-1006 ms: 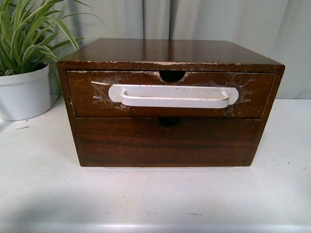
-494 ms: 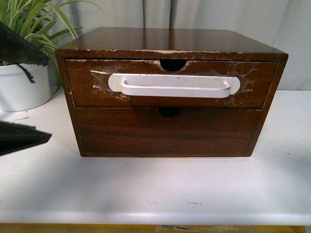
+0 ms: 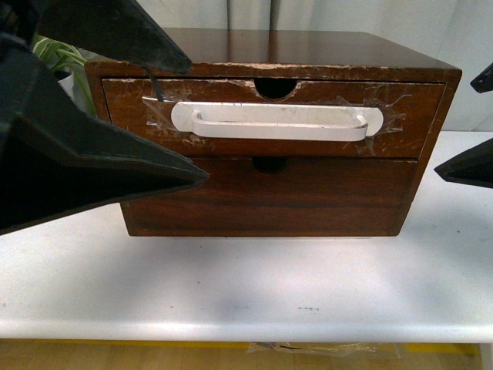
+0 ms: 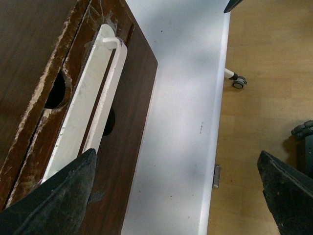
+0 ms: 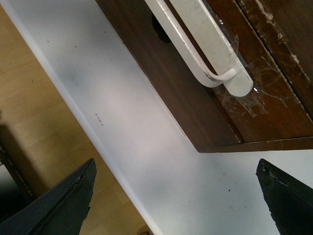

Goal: Open drawer

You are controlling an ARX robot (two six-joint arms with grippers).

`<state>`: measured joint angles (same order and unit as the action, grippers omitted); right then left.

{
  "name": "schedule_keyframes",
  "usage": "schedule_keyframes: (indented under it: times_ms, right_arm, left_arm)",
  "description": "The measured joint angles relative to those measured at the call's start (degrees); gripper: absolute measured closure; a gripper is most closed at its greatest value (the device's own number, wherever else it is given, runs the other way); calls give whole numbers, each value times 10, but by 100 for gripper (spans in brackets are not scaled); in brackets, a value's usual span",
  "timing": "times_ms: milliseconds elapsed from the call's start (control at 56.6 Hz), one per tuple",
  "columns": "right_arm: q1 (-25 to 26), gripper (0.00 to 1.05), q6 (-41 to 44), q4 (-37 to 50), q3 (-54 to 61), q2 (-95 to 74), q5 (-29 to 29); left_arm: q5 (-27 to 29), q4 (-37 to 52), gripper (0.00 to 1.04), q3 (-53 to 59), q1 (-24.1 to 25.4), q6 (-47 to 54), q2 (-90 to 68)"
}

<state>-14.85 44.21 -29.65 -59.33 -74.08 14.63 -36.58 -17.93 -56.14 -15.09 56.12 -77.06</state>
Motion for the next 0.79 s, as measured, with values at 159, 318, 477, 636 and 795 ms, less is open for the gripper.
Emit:
schedule_keyframes:
  times_ms: [159, 318, 477, 636, 795]
  right_arm:
    - [-1, 9, 4, -3, -3, -6, 3]
    - [-2, 9, 6, -5, -9, -9, 8]
    - [-1, 9, 6, -5, -9, -14, 15]
    - [7, 9, 10, -7, -9, -14, 21]
    - [14, 9, 12, -7, -9, -14, 23]
  left_arm:
    - [11, 12, 6, -17, -24, -8, -26]
    - [26, 12, 6, -36, -46, -9, -52]
    - [46, 19, 6, -53, -59, -9, -82]
    - [68, 37, 6, -71, -66, -9, -118]
    - [86, 39, 6, -87, -69, -6, -148]
